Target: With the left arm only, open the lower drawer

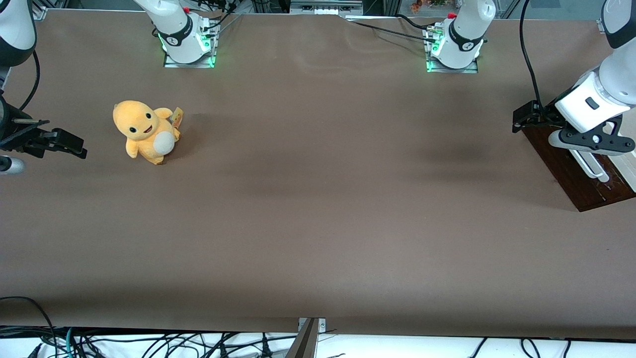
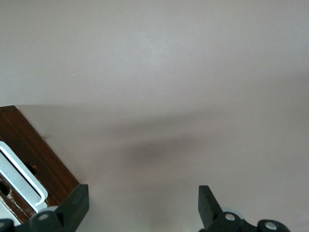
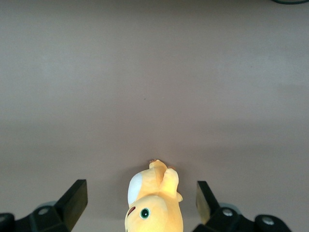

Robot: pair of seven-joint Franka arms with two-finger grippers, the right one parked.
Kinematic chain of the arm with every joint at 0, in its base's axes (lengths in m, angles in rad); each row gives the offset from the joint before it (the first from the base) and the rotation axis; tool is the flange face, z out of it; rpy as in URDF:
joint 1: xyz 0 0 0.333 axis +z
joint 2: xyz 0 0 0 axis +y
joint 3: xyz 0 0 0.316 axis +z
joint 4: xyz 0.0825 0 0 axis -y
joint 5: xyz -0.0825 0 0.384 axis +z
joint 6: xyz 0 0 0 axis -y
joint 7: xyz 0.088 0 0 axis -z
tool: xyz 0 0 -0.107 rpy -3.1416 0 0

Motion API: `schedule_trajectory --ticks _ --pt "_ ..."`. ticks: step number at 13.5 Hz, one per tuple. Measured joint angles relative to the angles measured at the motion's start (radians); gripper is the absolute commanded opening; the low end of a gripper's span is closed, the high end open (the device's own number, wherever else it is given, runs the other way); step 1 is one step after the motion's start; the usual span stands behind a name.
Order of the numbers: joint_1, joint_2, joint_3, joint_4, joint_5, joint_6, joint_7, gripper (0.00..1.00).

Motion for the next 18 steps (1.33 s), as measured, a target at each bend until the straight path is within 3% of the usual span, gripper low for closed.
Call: schedule_trajectory --ticks 18 --pt "0.000 0.005 -0.002 -0.001 0.000 -0.001 -0.018 1.00"
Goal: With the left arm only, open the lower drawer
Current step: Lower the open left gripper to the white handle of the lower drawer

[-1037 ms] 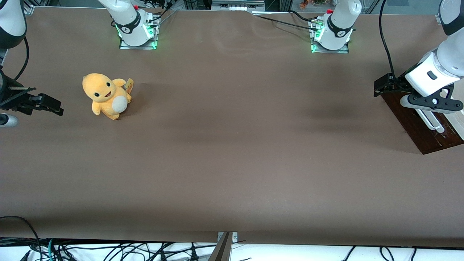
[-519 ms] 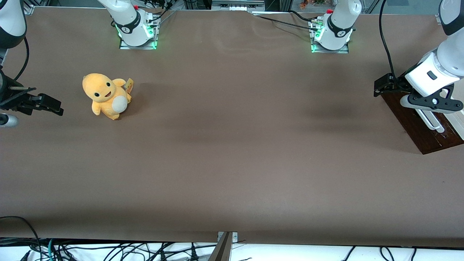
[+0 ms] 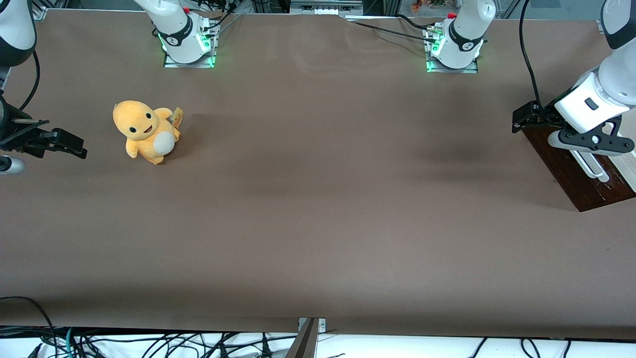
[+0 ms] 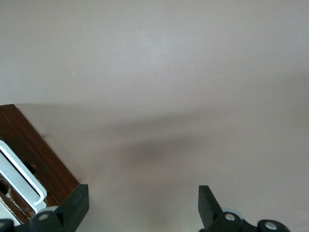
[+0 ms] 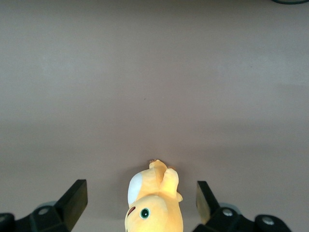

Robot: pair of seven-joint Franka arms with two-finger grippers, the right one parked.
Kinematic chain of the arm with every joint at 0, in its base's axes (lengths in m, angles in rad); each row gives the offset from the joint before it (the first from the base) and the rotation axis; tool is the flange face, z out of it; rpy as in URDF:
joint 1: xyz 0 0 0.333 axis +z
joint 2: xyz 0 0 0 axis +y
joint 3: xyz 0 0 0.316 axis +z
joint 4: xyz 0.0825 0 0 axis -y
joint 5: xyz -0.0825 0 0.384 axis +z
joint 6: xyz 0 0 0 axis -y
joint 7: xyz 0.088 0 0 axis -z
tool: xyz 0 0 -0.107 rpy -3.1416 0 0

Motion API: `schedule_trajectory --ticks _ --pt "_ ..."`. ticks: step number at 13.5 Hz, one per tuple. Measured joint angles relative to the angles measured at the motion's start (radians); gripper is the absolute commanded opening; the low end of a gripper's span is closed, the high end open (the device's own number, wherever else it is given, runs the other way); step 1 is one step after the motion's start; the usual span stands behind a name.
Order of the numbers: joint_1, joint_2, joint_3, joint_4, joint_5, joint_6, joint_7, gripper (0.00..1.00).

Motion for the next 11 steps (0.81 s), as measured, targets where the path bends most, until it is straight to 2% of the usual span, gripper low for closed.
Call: schedule_trajectory --ticks 4,9,11 --pt "-0.001 0.024 -0.034 -0.001 0.015 0.000 -0.074 1.00" --pt "0.000 0.075 -0.038 0.000 0.042 -0.009 -0.250 1.00" --pt "0.002 0.117 -0.034 -0.001 0.079 -0.050 -0.283 1.00"
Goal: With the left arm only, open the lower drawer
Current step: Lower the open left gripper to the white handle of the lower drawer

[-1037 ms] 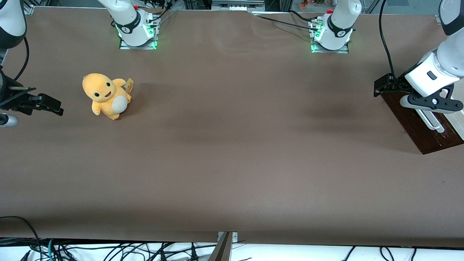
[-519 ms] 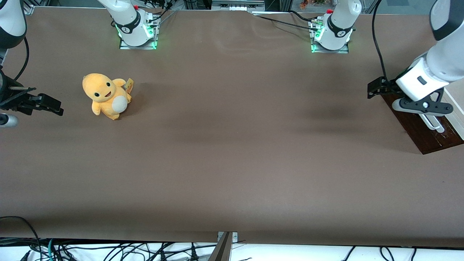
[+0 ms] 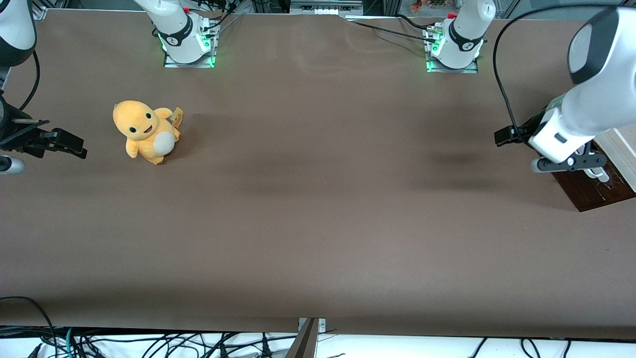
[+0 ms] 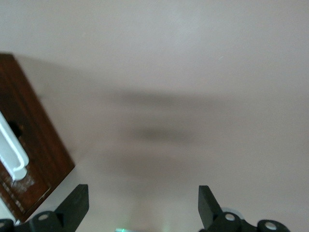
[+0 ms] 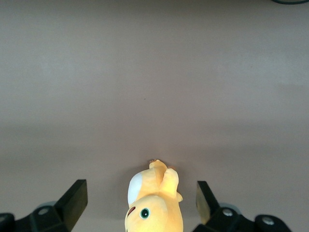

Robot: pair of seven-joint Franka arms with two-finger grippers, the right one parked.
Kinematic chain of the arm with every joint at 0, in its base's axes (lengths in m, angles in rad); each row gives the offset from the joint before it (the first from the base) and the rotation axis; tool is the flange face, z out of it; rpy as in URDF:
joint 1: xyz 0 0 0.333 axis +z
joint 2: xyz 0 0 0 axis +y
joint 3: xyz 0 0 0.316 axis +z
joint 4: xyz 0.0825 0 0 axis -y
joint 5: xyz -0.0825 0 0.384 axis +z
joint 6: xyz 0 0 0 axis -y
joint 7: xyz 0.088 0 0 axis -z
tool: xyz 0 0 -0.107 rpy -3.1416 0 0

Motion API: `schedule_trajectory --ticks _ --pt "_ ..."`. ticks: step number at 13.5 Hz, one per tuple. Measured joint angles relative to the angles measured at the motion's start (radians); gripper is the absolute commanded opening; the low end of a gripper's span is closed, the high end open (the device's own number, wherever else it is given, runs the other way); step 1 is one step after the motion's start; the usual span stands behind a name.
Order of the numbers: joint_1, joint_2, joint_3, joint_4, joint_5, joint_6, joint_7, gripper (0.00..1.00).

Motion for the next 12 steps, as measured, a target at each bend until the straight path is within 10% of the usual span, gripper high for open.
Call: schedule_trajectory --ticks 12 --pt "0.002 0.289 0.000 0.000 0.450 -0.091 -0.178 1.00"
